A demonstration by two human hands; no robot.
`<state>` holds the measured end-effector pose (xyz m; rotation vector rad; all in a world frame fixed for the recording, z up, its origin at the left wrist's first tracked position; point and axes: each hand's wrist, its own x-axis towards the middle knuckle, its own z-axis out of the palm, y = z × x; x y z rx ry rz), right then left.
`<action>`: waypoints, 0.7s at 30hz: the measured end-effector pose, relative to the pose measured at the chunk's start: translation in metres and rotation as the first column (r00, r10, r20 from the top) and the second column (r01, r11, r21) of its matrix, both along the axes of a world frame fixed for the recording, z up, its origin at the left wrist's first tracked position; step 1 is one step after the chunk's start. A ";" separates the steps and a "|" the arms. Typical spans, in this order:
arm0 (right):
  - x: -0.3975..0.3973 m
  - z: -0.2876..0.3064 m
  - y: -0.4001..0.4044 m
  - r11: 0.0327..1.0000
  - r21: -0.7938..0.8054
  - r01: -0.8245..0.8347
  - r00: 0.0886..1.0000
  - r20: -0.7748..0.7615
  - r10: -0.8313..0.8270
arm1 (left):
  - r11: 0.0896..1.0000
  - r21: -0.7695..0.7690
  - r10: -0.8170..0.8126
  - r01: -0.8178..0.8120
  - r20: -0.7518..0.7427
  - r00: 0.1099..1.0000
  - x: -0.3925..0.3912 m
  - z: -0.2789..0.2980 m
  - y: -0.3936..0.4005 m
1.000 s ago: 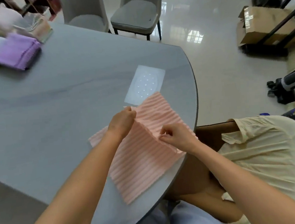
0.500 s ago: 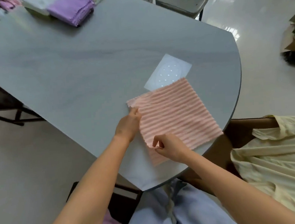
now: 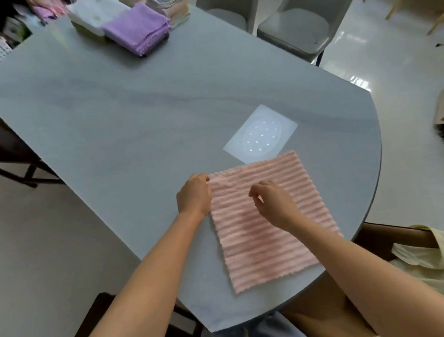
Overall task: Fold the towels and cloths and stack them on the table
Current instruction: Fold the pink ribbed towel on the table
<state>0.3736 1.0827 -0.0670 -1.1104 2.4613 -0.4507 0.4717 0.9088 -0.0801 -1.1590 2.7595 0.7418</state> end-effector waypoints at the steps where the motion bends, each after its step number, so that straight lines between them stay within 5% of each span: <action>1: -0.009 -0.002 -0.006 1.000 -0.010 -0.014 0.999 -0.031 0.014 | 1.000 -0.004 0.027 -0.027 -0.007 1.000 -0.005 -0.001 -0.002; 13: -0.102 -0.042 -0.069 0.966 0.049 -0.255 0.947 -0.188 0.260 | 0.997 -0.073 -0.027 0.035 0.115 0.993 -0.061 -0.025 -0.015; 21: -0.114 -0.048 -0.071 0.952 -0.052 -0.303 0.937 -0.199 0.287 | 0.998 0.012 0.058 -0.058 0.047 0.997 -0.053 -0.016 -0.017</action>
